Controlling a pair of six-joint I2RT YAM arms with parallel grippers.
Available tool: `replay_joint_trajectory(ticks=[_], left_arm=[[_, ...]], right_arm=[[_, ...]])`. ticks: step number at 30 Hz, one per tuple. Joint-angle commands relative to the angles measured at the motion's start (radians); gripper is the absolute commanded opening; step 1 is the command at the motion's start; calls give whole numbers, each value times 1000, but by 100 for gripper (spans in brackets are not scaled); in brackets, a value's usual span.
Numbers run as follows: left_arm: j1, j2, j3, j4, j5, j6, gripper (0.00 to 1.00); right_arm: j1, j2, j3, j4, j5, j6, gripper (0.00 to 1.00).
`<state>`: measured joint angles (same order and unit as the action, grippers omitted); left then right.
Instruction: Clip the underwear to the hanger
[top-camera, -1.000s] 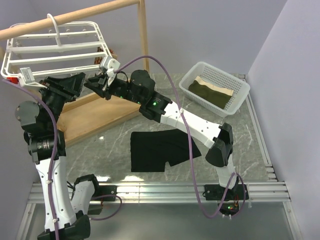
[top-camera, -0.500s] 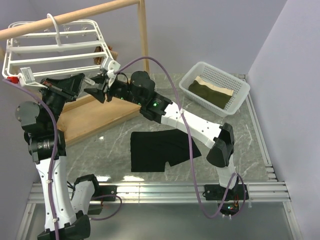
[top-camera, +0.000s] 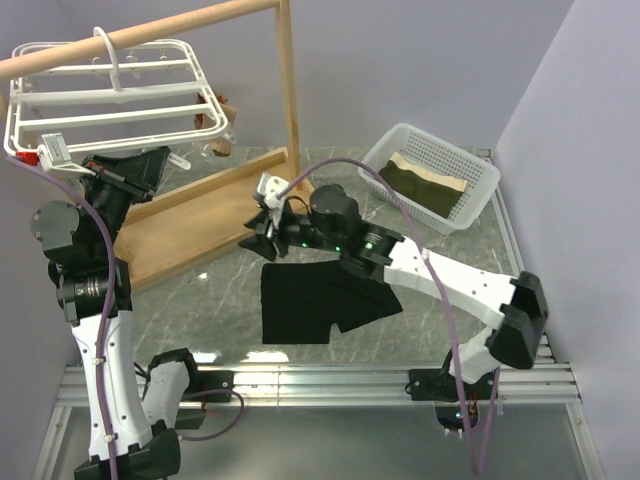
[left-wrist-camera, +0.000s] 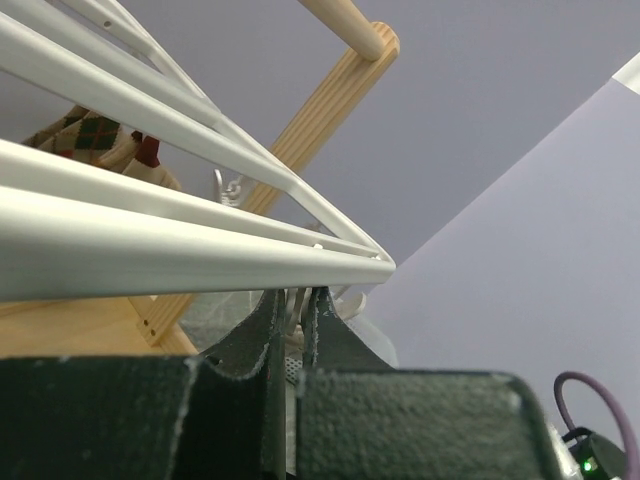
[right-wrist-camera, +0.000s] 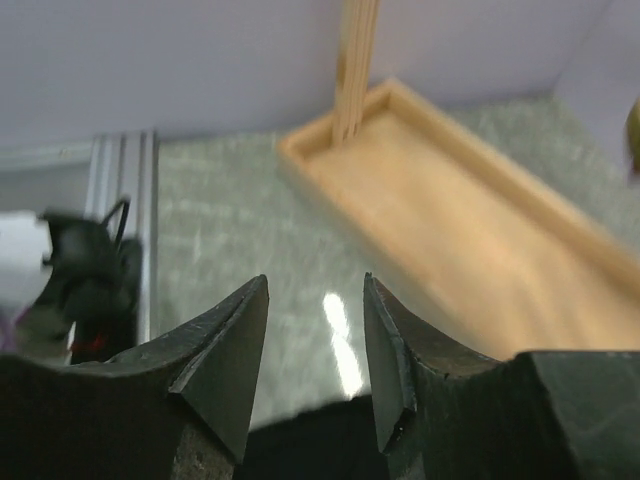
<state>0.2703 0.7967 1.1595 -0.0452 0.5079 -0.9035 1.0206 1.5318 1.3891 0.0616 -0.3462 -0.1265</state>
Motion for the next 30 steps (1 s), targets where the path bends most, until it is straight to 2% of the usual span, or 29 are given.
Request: replay_joint_trajectory(ticks=[1, 5, 8, 13, 16, 21, 30], left_arm=[[1, 4, 12, 36, 4, -3, 0], [1, -1, 12, 33, 4, -3, 0], [0, 1, 16, 28, 9, 3, 0], [0, 1, 20, 27, 11, 8, 0], [1, -4, 9, 33, 14, 0, 0], [1, -7, 14, 25, 17, 12, 0], [1, -8, 3, 30, 21, 11, 0]], right_arm=[[-7, -67, -113, -98, 51, 40, 50], [-23, -23, -162, -201, 84, 67, 49], [-92, 48, -144, -252, 0, 61, 48], [-157, 178, -32, -348, 13, -45, 52], [-162, 312, 45, -457, 65, -113, 53], [-163, 382, 59, -451, 99, -133, 57], [-160, 488, 62, -398, 148, -148, 57]])
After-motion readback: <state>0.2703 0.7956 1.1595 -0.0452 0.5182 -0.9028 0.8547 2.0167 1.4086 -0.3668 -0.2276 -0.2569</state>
